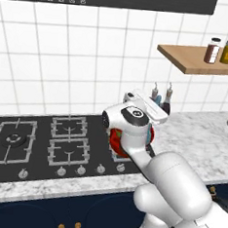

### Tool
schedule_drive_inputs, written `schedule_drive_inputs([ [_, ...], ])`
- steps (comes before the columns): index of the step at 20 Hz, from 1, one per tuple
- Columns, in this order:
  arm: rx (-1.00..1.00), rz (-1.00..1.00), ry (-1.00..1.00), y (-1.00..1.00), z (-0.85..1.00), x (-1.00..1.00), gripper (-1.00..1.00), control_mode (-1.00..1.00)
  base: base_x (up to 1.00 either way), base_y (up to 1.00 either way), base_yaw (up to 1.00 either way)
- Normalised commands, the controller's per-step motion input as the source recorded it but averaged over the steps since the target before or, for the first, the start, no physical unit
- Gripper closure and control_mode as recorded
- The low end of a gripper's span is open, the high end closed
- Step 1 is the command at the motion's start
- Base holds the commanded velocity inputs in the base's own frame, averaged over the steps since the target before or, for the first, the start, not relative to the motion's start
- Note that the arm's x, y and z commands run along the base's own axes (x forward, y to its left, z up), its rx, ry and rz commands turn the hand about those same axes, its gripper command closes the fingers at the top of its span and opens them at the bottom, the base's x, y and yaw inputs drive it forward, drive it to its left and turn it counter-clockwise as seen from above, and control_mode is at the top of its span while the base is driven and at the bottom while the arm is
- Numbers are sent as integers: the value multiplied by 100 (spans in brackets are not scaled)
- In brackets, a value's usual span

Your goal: Put the eggplant and tomato in the pot. Retrieve the spatula and lightly stir the vegetables in the pot.

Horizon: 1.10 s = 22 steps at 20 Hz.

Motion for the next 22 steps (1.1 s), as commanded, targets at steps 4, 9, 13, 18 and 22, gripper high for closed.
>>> schedule_drive_inputs([
  [4,-13,5,0,3,4,0,100,-100,0,0,0],
  [9,-4,0,0,38,5,21,100,-100,0,0,0],
  [13,0,0,0,47,0,35,100,-100,0,0,0],
  [18,0,0,0,47,1,42,100,-100,0,0,0],
  [22,0,0,0,8,-57,26,100,-100,0,0,0],
])
